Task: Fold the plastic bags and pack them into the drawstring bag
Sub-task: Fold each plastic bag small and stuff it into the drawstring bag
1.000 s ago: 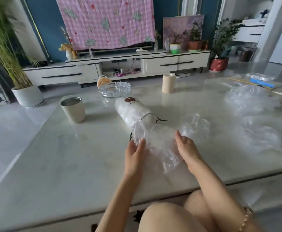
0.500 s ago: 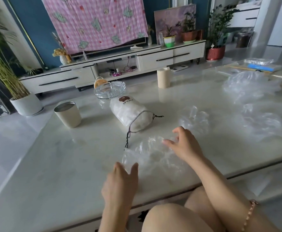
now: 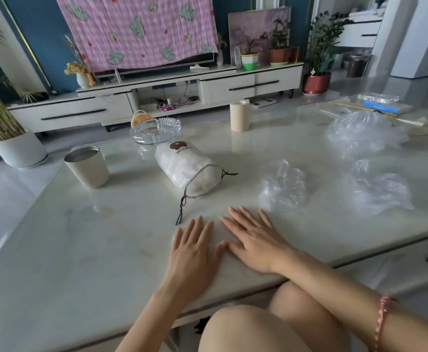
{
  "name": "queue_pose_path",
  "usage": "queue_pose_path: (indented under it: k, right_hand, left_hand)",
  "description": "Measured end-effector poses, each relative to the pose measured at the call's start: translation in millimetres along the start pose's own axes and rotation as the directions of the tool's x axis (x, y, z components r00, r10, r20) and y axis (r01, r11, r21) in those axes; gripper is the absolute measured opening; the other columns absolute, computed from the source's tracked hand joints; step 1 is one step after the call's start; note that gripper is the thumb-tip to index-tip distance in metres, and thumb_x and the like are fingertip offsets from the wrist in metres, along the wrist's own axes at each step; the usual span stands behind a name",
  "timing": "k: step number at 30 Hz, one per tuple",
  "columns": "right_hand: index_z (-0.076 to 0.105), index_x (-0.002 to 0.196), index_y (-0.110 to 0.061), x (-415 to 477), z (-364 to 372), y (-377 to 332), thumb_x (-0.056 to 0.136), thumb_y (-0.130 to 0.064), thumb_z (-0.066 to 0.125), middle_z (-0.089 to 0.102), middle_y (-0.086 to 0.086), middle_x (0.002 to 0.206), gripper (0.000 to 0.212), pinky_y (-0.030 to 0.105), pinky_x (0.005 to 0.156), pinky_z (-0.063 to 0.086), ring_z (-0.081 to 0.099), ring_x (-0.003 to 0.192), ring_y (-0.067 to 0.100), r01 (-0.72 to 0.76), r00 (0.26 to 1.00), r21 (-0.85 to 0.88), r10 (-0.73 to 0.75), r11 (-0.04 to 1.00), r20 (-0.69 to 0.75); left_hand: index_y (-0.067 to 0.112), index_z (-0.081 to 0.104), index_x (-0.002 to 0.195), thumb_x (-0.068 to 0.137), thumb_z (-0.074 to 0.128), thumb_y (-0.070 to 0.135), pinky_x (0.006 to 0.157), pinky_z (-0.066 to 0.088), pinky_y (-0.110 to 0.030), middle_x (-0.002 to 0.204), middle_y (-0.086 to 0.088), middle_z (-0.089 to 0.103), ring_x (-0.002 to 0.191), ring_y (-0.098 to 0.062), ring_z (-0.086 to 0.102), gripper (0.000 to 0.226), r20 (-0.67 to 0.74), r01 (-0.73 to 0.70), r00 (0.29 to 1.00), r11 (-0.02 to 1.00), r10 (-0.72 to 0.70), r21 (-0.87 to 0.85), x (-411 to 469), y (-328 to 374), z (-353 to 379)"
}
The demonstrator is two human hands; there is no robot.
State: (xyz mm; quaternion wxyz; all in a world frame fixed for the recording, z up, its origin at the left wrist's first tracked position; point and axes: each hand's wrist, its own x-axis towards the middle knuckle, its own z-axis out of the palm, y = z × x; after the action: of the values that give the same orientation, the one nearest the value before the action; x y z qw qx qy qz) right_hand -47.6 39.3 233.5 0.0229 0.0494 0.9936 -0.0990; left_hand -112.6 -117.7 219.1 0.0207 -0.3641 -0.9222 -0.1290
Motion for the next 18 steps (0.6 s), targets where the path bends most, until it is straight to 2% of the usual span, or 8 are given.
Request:
queue_pose_path:
  k: [2,6,9,11,13,14,16,18]
  right_hand:
    - [-0.003,0.149,-0.03,-5,-2,7,0.056,-0.081,-0.019,-0.013,-0.005,0.157,0.108,0.039,0.114,-0.014,-0.014,0.144,0.011,-0.001,1.0,-0.015,0.001,1.0,0.012]
    - [-0.007,0.149,-0.027,-5,0,8,0.048,-0.075,-0.03,-0.015,-0.002,0.157,0.114,0.04,0.113,-0.015,-0.016,0.144,0.014,0.013,1.0,-0.06,-0.011,0.998,0.027]
    - [0.011,0.15,-0.024,-9,0,6,0.053,-0.08,-0.029,0.0,0.0,0.159,0.119,0.033,0.113,-0.012,-0.005,0.145,0.014,0.016,0.997,0.026,-0.014,1.0,-0.081]
    - [0.03,0.145,-0.019,-19,-7,2,0.07,-0.085,-0.001,0.02,0.001,0.156,0.105,0.018,0.111,-0.003,0.012,0.144,0.011,0.052,0.984,0.2,-0.016,0.979,-0.177]
    - [0.04,0.138,-0.019,-32,-19,2,0.083,-0.067,0.045,0.031,-0.006,0.15,0.073,0.007,0.104,0.008,0.022,0.137,0.004,0.092,0.984,0.392,-0.021,0.915,-0.18]
    - [0.042,0.134,-0.02,-38,-23,5,0.083,-0.054,0.058,0.03,-0.01,0.147,0.063,0.005,0.1,0.011,0.023,0.135,0.001,0.095,0.991,0.434,-0.043,0.896,-0.129]
    - [0.045,0.127,-0.021,-47,-22,14,0.083,-0.042,0.065,0.028,-0.013,0.145,0.053,-0.001,0.096,0.008,0.021,0.136,0.001,0.117,0.993,0.337,-0.103,0.934,-0.06]
    - [0.054,0.113,-0.016,-49,-14,18,0.087,-0.032,0.063,0.035,-0.009,0.144,0.031,-0.005,0.094,0.006,0.028,0.136,0.007,0.132,0.988,0.292,-0.102,0.947,-0.114]
  left_hand:
    - [0.029,0.0,0.15,0.042,-0.039,0.08,0.112,-0.013,-0.029,0.158,0.004,-0.009,0.144,-0.012,-0.012,0.125,0.055,0.028,0.998,0.998,-0.031,0.054,-5,-2,0]
    - [0.026,-0.003,0.15,0.037,-0.045,0.076,0.114,-0.012,-0.035,0.157,0.001,-0.013,0.144,-0.015,-0.014,0.13,0.077,0.063,0.995,0.994,-0.07,0.093,-6,1,1]
    - [0.025,0.004,0.15,0.046,-0.039,0.079,0.112,-0.014,-0.033,0.158,0.003,-0.006,0.144,-0.013,-0.01,0.125,0.002,0.04,0.999,0.998,-0.04,0.042,-8,1,-2]
    - [0.024,0.021,0.148,0.064,-0.015,0.085,0.114,-0.01,-0.028,0.153,0.009,0.01,0.143,-0.007,0.001,0.11,-0.104,-0.072,0.993,0.989,0.059,-0.131,-12,-3,-5]
    - [0.024,0.045,0.137,0.078,0.021,0.082,0.114,0.01,-0.022,0.144,0.012,0.034,0.139,-0.004,0.022,0.086,-0.236,-0.251,0.953,0.929,0.188,-0.273,-18,-13,-4]
    - [0.024,0.055,0.13,0.079,0.033,0.079,0.11,0.021,-0.019,0.137,0.013,0.043,0.132,-0.002,0.032,0.077,-0.268,-0.307,0.935,0.909,0.233,-0.283,-21,-18,-1]
    - [0.024,0.065,0.114,0.079,0.043,0.074,0.101,0.031,-0.015,0.127,0.011,0.055,0.12,-0.003,0.045,0.065,-0.275,-0.355,0.919,0.897,0.283,-0.264,-25,-25,4]
    - [0.024,0.069,0.101,0.083,0.051,0.06,0.096,0.037,-0.018,0.118,0.006,0.064,0.109,-0.007,0.054,0.045,-0.304,-0.369,0.907,0.899,0.292,-0.237,-24,-26,6]
